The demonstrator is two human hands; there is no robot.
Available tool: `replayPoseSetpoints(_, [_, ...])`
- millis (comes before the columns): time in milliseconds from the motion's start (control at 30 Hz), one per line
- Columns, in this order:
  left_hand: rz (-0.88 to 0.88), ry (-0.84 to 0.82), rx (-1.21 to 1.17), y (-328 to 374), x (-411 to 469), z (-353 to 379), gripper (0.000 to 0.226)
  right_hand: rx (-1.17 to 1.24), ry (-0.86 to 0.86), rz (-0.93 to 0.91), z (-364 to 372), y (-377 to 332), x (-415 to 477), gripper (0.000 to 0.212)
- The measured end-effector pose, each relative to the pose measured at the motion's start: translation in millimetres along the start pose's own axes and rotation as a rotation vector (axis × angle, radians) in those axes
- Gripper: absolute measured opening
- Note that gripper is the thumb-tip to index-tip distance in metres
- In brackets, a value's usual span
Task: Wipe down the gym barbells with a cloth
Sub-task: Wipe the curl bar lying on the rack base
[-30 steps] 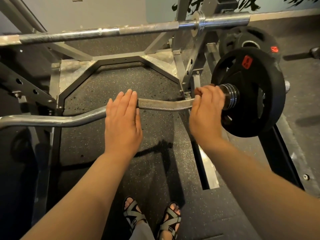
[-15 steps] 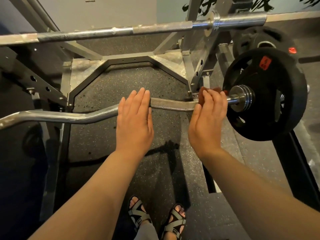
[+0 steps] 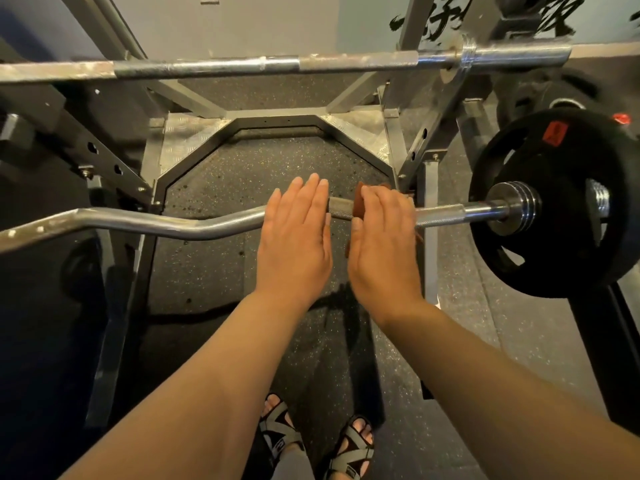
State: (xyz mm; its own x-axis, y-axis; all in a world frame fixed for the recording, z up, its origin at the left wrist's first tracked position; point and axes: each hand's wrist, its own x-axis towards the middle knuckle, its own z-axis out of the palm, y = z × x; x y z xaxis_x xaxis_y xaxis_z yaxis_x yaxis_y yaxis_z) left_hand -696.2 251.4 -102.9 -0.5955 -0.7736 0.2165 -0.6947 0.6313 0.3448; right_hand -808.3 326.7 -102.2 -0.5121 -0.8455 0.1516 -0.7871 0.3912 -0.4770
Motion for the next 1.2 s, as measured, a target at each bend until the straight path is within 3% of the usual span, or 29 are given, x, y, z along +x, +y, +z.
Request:
replayPoseSetpoints(133, [0.052, -0.048, -0.013, -7, 0, -9, 0.051, -0.121, -0.029, -0.148, -15, 21, 5, 0.049])
replayPoseSetpoints(233, [0.056, -0.044, -0.003, -20, -4, -16, 0.051, -0.097, 0.017, -0.070, -11, 21, 6, 0.045])
replayPoseSetpoints(433, [-0.122, 0.009, 0.056, -46, -24, -26, 0.052, 0.077, 0.104, 0.110, 10, -24, 6, 0.046])
replayPoseSetpoints(567, [-0.135, 0.040, 0.030, -42, -24, -23, 0.052, 0.070, -0.054, -0.042, 16, -50, 6, 0.052])
replayPoseSetpoints(700, [-0.120, 0.041, 0.013, -44, -28, -24, 0.050, -0.103, -0.079, -0.180, 5, -25, 13, 0.051])
replayPoseSetpoints(900, [-0.089, 0.036, 0.034, -49, -28, -23, 0.052, -0.007, 0.078, 0.022, 27, -59, 8, 0.044])
replayPoseSetpoints(1100, [-0.015, 0.013, 0.047, -61, -32, -27, 0.052, -0.118, -0.070, -0.325, 19, -59, 17, 0.048])
replayPoseSetpoints(1200, [-0.122, 0.054, 0.007, -77, -36, -36, 0.048, -0.034, -0.008, -0.179, 15, -44, 14, 0.048])
